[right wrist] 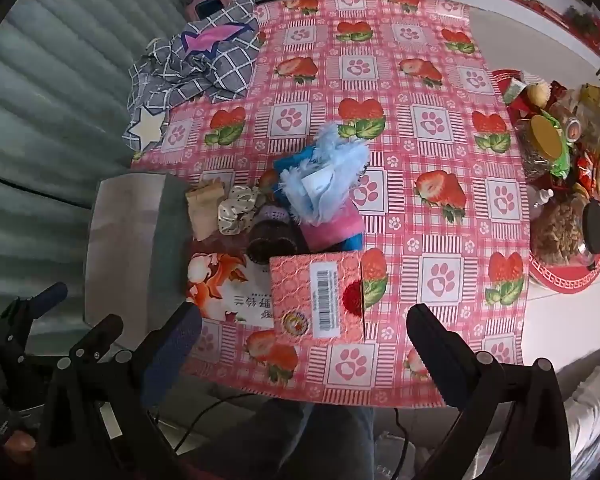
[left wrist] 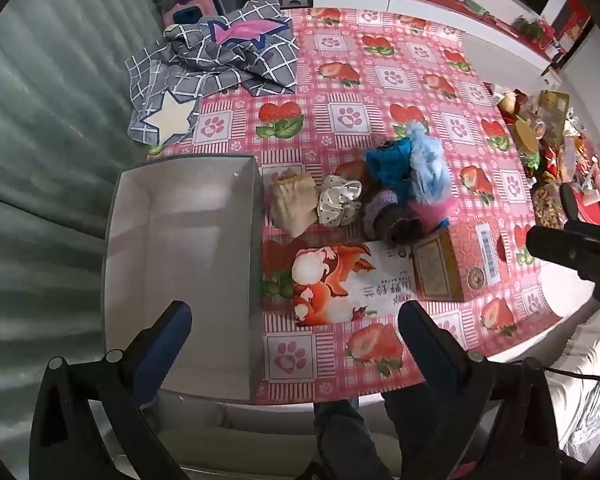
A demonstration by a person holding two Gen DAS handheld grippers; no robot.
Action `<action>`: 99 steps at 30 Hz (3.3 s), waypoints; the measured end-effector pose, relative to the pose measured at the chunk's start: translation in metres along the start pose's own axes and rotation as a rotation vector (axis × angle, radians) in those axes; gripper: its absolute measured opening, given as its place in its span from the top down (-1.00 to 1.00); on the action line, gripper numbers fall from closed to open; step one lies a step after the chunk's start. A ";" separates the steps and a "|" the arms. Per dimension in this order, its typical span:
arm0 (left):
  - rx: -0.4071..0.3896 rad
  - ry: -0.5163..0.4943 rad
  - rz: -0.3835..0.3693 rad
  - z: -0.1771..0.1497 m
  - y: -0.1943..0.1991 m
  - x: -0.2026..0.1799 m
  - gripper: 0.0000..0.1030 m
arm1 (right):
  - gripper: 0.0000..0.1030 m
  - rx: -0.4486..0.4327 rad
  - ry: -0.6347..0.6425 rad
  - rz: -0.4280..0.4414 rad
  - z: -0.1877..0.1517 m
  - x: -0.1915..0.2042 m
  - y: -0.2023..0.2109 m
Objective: Organize soft objects
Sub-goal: 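Reach both grippers toward the blue cloth and light-blue fluffy plush pile, then grasp the blue cloth with the left gripper while the right gripper grasps the fluffy plush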
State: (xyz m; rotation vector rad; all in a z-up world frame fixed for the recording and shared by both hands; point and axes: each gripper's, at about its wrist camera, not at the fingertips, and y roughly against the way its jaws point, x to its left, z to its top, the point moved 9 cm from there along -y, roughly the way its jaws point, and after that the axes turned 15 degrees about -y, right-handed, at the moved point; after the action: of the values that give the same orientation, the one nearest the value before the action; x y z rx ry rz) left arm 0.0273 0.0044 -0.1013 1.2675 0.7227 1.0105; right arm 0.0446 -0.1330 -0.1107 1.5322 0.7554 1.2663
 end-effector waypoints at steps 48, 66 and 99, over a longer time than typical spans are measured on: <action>0.234 0.035 0.068 0.090 -0.112 -0.005 -1.00 | -1.00 0.267 0.061 0.032 0.107 0.016 -0.145; 0.259 -0.071 0.078 0.126 -0.136 -0.038 -1.00 | -1.00 0.290 -0.061 -0.084 0.118 -0.077 -0.183; 0.334 -0.260 0.047 0.172 -0.190 -0.098 -1.00 | -1.00 0.146 -0.148 -0.175 0.157 -0.127 -0.205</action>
State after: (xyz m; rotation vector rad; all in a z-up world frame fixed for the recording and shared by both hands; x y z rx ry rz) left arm 0.1796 -0.1564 -0.2637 1.6773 0.6790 0.7615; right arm 0.1844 -0.2238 -0.3455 1.6195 0.8798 0.9759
